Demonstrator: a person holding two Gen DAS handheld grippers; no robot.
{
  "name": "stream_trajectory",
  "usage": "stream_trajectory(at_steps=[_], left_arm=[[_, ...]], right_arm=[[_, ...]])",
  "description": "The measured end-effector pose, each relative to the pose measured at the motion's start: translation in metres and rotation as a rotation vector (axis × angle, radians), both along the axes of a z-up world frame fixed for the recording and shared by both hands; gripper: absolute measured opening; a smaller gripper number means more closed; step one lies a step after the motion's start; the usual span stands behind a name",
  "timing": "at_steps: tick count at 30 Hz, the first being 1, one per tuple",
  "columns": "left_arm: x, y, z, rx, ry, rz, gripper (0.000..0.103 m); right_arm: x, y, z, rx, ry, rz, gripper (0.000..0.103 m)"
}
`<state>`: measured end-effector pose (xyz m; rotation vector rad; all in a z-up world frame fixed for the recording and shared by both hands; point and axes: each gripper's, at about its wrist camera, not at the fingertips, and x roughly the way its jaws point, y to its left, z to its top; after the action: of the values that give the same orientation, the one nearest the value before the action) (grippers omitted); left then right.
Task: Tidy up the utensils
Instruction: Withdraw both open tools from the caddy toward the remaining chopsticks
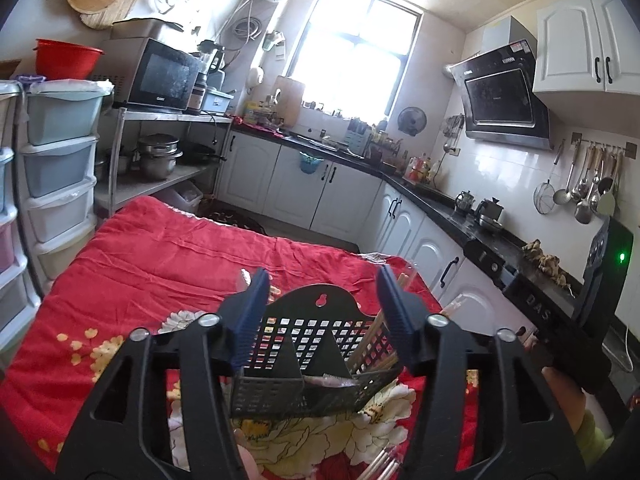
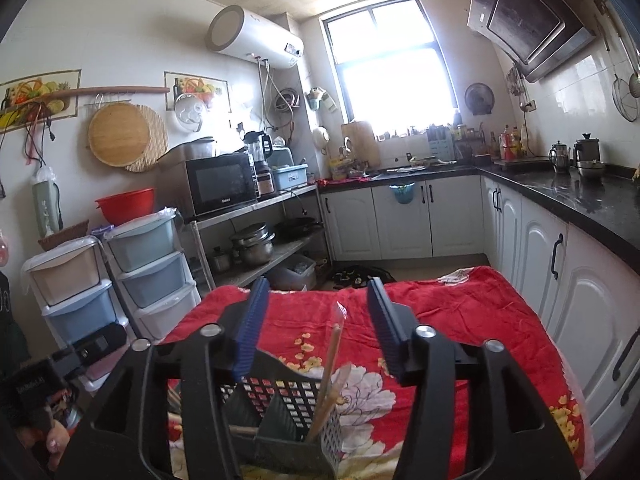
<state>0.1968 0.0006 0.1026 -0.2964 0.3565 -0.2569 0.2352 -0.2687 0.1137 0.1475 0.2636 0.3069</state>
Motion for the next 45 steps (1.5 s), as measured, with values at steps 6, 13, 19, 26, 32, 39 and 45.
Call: stream_trajectory(at_steps=[6, 13, 19, 26, 32, 39, 45], left_arm=[[-0.015, 0.009, 0.004, -0.031, 0.016, 0.017, 0.082], [-0.034, 0.014, -0.008, -0.057, 0.061, 0.021, 0.092], [-0.048, 0.019, -0.015, -0.05, 0.078, 0.024, 0.092], [-0.065, 0.035, -0.023, -0.074, 0.085, 0.046, 0.092], [-0.076, 0.051, -0.032, -0.102, 0.103, 0.072, 0.092], [-0.087, 0.061, -0.043, -0.11, 0.129, 0.087, 0.092], [-0.091, 0.058, -0.055, -0.1, 0.162, 0.072, 0.092]], right_arm=[[-0.014, -0.006, -0.001, 0.003, 0.053, 0.005, 0.067], [-0.036, -0.009, -0.008, -0.014, 0.089, 0.019, 0.074], [-0.058, -0.004, -0.009, -0.016, 0.088, 0.038, 0.078], [-0.081, 0.008, -0.015, -0.033, 0.096, 0.072, 0.082], [-0.091, 0.017, -0.02, -0.036, 0.11, 0.091, 0.084], [-0.1, 0.028, -0.028, -0.051, 0.134, 0.123, 0.086], [-0.106, 0.032, -0.042, -0.061, 0.174, 0.137, 0.087]])
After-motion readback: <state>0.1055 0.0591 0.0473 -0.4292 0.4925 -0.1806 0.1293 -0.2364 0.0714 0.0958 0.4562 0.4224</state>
